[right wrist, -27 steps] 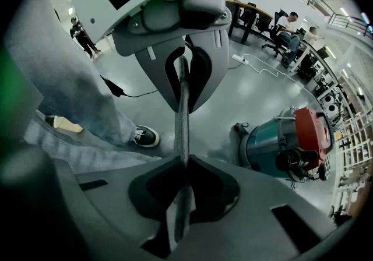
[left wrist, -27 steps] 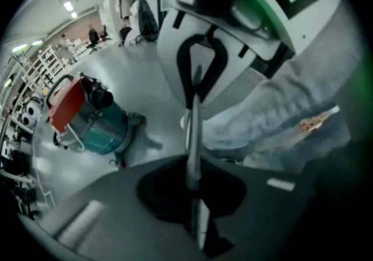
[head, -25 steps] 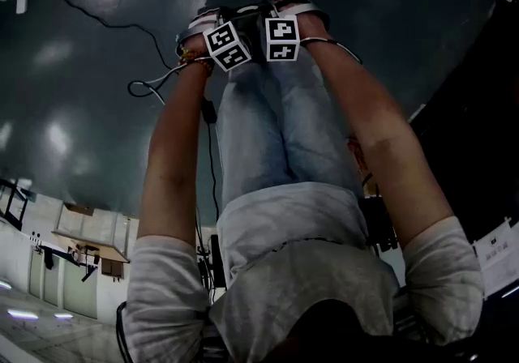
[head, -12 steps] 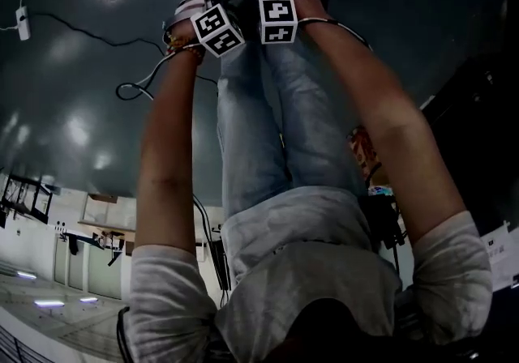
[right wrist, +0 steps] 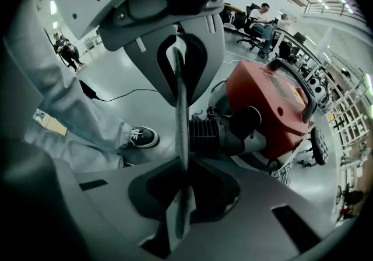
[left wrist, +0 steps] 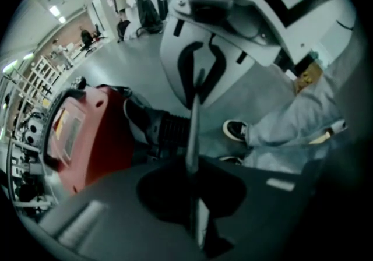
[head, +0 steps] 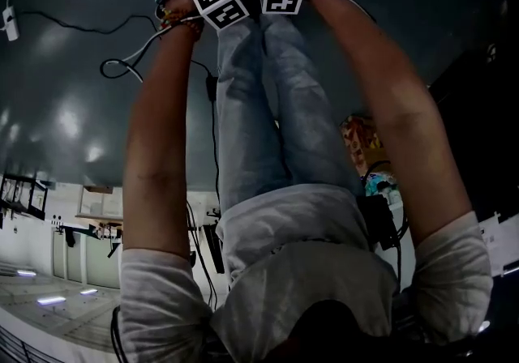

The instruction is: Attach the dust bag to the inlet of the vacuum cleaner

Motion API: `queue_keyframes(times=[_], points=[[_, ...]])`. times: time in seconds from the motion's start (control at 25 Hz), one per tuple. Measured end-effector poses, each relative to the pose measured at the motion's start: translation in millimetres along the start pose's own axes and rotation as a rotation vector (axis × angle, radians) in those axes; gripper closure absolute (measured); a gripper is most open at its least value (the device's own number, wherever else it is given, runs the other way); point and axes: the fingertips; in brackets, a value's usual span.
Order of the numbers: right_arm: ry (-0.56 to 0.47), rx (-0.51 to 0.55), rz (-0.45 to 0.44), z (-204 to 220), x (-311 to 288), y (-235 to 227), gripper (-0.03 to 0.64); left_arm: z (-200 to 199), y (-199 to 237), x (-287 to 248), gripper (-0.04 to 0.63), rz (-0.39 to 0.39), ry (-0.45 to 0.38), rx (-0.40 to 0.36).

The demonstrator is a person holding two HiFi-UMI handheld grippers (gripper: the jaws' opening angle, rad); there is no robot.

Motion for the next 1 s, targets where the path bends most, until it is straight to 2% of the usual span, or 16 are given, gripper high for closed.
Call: queue_keyframes(times=[0.16, 0.4, 0.52, 0.64, 0.72, 0.88, 1.0], points=[[0.001, -0.071, -0.01, 1.2, -2.1, -2.1, 0.584, -1.4, 8.2, 2.2, 0.575, 0.028, -0.017, -0.03], [0.019, -0.072, -0.008, -3.2, 0.1, -1.0, 0.584, 7.8, 1.2, -10.3, 0.577, 0.039, 0.007, -0.031], [0.019, -0.08, -0.015, 8.4, -7.4, -0.6, 0.584, -2.8, 5.4, -4.0, 0.575, 0.034, 0.01, -0.087], [0.033, -0.104, 0.015, 11.3, -1.7, -3.7, 0.584, -9.1, 11.9, -6.0, 0.577, 0.032, 0.003, -0.13], [0.04, -0.119, 0.036, 2.8, 6.0, -3.2, 0.584, -2.4, 11.9, -13.8, 0.575, 0.034, 0.02, -0.121], [0.034, -0.135, 0.028, -3.5, 5.7, -13.5, 0.583, 5.2, 14.7, -18.6, 0.577, 0.025, 0.048, -0.056], [0.033, -0.159, 0.005, 7.9, 0.5, -17.8, 0.581, -9.2, 18.8, -7.9, 0.577, 0.02, 0.025, -0.089]])
Point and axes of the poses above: the fingertips, and each gripper's own axes: x backward along the fingers, y to its left, z out of its underside, and after that the axes turned 14 degrees about -y, right-handed
